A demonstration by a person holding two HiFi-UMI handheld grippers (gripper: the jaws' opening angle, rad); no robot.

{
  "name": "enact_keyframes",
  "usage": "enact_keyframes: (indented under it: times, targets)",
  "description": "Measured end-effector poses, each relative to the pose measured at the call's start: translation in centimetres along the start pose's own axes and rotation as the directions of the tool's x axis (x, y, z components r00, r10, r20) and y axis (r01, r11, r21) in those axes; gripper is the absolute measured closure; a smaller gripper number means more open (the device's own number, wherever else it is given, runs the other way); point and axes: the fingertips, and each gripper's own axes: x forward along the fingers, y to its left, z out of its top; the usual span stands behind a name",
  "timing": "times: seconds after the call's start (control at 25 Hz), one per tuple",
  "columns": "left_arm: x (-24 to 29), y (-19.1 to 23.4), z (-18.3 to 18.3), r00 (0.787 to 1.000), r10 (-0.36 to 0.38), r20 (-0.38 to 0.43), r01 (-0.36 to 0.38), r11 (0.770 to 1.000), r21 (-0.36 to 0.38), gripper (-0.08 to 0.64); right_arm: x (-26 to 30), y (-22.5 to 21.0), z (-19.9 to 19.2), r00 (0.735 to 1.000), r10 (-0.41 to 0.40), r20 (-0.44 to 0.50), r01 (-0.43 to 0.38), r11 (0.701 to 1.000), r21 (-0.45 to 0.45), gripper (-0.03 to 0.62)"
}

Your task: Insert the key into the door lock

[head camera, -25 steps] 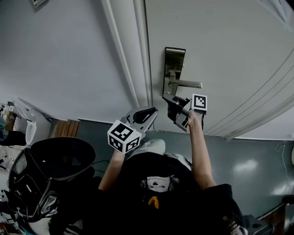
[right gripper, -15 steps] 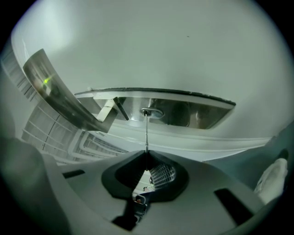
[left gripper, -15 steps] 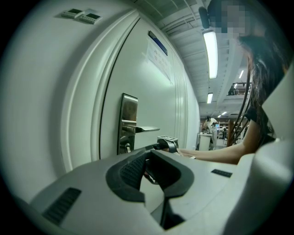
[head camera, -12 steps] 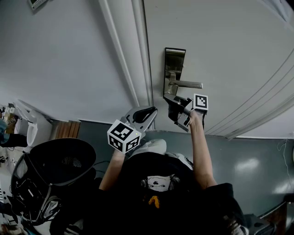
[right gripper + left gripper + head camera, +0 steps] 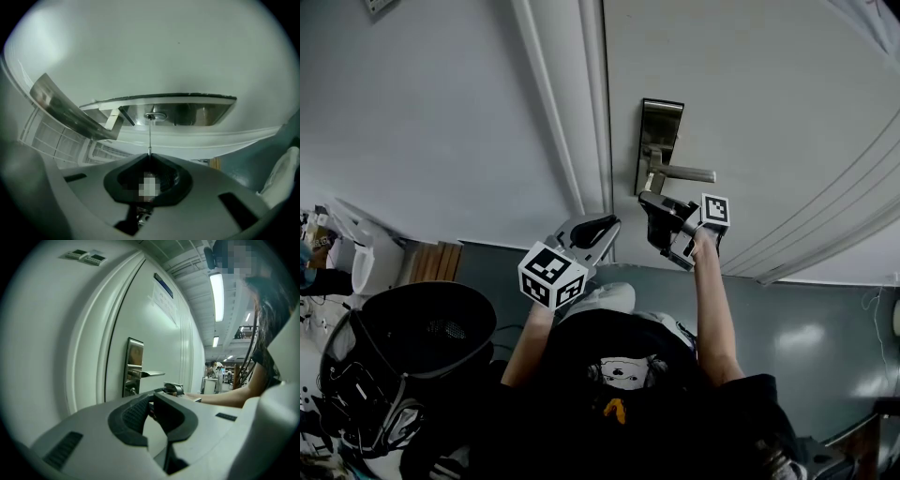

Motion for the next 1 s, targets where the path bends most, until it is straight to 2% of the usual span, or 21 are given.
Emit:
enact_keyframes:
  times: [0.12, 0.36, 0.56, 1.0]
  targets:
    - [-0.2, -0.1, -0.1, 1.000, 0.002, -0.001, -0.002, 1.000, 0.001, 0.523, 0.5, 0.2, -0.4, 1.000, -0.006, -0.031, 0.006, 1.000, -0.006, 0.572]
    - [-0.4, 0.1, 0.0, 1.000, 0.009, 0.003, -0.009, 1.000, -0.003, 0.523, -0.7, 0.0, 0.3, 1.000, 0.022, 0.002, -0.022, 0.999, 0.032, 0.572]
    - [-0.5, -0.1, 0.1, 1.000, 0.011, 0.007, -0.010, 1.000, -0.006, 0.523, -1.1, 0.1, 0.4, 1.000, -0.022, -0.012, 0.022, 1.000, -0.010, 0.572]
    - [-0.4, 0.5, -0.1, 1.000, 0.024, 0.014, -0.024, 0.999, -0.025, 0.523, -1.9, 0.1, 1.1, 0.998, -0.035, 0.046, 0.034, 0.999, 0.020, 0.571]
